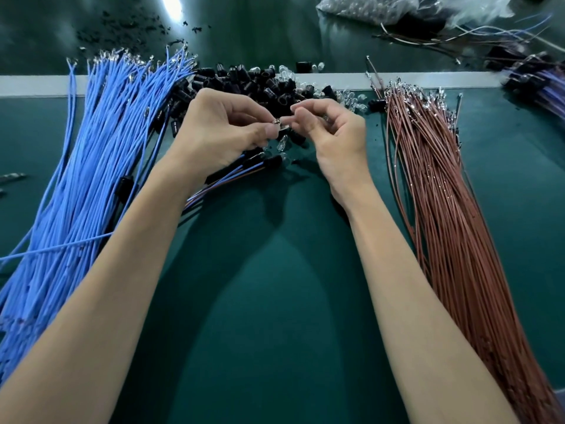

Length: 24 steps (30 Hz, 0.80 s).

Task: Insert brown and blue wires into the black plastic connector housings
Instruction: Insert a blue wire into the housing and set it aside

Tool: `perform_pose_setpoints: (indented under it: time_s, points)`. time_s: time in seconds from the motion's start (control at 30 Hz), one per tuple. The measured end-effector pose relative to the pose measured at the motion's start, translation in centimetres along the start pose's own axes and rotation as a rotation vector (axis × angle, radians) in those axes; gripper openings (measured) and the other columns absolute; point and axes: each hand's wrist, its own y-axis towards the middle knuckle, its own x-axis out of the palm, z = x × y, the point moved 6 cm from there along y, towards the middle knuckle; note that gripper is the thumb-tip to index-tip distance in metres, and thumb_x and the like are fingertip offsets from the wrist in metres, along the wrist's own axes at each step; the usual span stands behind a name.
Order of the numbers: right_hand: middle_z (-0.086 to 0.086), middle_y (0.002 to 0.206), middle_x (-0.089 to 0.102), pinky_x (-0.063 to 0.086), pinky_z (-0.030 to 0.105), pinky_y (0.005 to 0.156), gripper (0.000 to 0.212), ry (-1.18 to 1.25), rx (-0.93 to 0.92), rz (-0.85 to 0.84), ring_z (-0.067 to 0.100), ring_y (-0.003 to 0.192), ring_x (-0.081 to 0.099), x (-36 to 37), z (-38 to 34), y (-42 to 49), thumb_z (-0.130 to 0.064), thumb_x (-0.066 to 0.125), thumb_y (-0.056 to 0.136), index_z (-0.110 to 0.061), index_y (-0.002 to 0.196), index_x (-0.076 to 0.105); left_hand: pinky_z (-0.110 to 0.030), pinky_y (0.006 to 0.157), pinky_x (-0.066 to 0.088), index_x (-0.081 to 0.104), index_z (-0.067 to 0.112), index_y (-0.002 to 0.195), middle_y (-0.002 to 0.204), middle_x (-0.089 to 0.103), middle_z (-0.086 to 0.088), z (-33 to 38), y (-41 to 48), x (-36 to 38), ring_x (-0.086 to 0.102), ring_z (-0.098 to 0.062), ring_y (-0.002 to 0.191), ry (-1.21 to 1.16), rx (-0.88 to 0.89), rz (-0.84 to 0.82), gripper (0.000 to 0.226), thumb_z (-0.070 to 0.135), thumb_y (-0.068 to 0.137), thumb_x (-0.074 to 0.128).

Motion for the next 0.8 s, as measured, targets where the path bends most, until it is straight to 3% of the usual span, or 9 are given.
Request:
perform_pose_setpoints:
  time_s: [0.1,0.27,0.37,0.47,0.6,0.8]
  points:
    - [0.003,0.085,0.072,0.050,0.019,0.071,0.013,-0.037,0.000,0.026,0.007,0.072,0.065,-0.32,0.03,-0.04,-0.008,0.056,0.095,-0.009,0.093,0.068,-0.039,0.080,0.055,0.072,0.009,0.083,0.085,0.069,-0.027,0.08,-0.05,-0.11,0.062,-0.020,0.070,0.009,0.004,-0.002,0.005,0.007,0.080,0.075]
    - [0.006,0.096,0.069,0.050,0.019,0.077,0.011,0.072,0.062,-0.023,0.009,0.076,0.063,-0.35,0.06,-0.13,0.000,0.062,0.089,0.001,0.097,0.069,-0.027,0.072,0.055,0.071,0.008,0.083,0.084,0.069,-0.026,0.00,0.11,-0.37,0.062,-0.018,0.068,0.018,0.017,-0.003,0.005,0.008,0.080,0.075]
    - [0.004,0.087,0.069,0.050,0.020,0.079,0.012,0.039,0.052,-0.038,0.010,0.079,0.061,-0.41,-0.05,-0.24,0.001,0.065,0.086,-0.007,0.094,0.069,-0.032,0.076,0.055,0.071,0.006,0.084,0.086,0.069,-0.026,-0.02,0.06,-0.26,0.062,-0.019,0.070,0.023,0.014,-0.020,0.005,0.007,0.080,0.074]
    - [0.002,0.091,0.071,0.048,0.020,0.080,0.017,0.025,0.019,-0.080,0.006,0.084,0.064,-0.12,-0.13,-0.34,0.004,0.061,0.087,-0.009,0.094,0.070,-0.029,0.074,0.054,0.070,0.006,0.086,0.083,0.068,-0.023,-0.08,-0.01,-0.06,0.061,-0.017,0.070,0.041,0.014,-0.048,0.006,0.007,0.081,0.073]
    - [0.007,0.093,0.072,0.050,0.029,0.088,0.016,0.078,0.022,-0.135,0.014,0.090,0.065,0.12,-0.12,-0.20,0.002,0.064,0.084,-0.011,0.088,0.072,-0.028,0.072,0.053,0.070,0.002,0.089,0.080,0.067,-0.020,-0.21,0.05,0.08,0.060,-0.018,0.070,0.044,0.011,-0.064,0.011,0.009,0.081,0.074]
    - [-0.003,0.086,0.074,0.051,0.024,0.084,0.012,0.049,-0.018,-0.171,0.011,0.088,0.068,0.21,-0.27,-0.45,-0.004,0.070,0.082,-0.012,0.089,0.074,-0.025,0.072,0.056,0.071,0.012,0.081,0.081,0.071,-0.017,-0.54,0.27,-0.24,0.064,-0.013,0.067,0.008,-0.005,-0.062,0.003,0.012,0.080,0.074]
